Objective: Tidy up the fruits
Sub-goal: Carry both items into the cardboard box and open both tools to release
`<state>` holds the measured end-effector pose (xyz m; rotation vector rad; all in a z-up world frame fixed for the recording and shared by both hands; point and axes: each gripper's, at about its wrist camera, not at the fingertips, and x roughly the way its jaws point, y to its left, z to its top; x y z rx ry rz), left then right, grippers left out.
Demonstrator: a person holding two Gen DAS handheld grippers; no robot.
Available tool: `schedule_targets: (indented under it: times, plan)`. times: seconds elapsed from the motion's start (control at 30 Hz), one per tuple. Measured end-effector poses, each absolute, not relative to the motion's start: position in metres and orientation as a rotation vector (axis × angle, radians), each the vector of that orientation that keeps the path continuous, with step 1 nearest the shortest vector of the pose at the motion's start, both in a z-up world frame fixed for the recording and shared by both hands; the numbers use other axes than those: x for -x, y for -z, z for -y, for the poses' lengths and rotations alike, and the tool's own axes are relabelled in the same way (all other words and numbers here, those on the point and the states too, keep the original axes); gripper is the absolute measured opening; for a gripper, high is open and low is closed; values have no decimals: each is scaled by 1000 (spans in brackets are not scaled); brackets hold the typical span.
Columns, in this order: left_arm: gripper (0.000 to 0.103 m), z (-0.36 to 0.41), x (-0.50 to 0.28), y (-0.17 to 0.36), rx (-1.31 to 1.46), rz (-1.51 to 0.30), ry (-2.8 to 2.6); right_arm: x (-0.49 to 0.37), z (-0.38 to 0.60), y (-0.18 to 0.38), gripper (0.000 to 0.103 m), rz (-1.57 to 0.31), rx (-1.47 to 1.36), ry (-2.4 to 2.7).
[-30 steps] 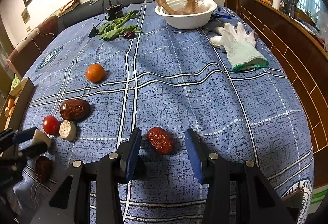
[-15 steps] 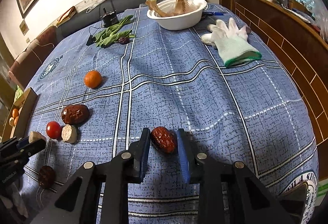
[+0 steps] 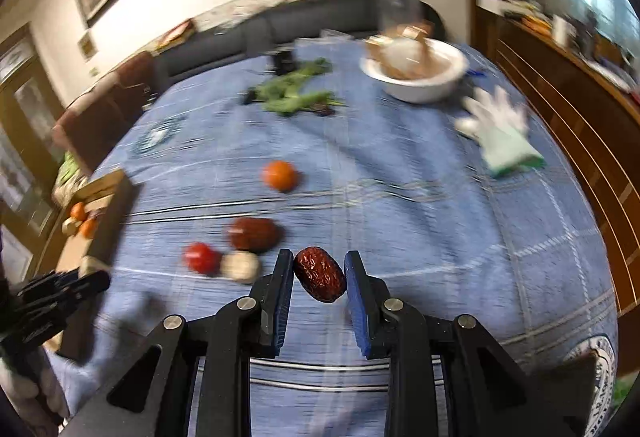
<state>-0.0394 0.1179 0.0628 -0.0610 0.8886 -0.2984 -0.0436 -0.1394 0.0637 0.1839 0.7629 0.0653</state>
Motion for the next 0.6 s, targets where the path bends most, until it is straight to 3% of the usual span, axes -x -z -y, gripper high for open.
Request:
schedule_targets:
  times: [0.33, 0.6]
  plan:
    - [25, -245, 31, -66, 121, -927, 41, 25, -15, -90, 29, -756, -62, -373]
    - [25, -308, 4, -54, 125, -1002, -102, -6, -139, -73, 29, -814, 54, -536]
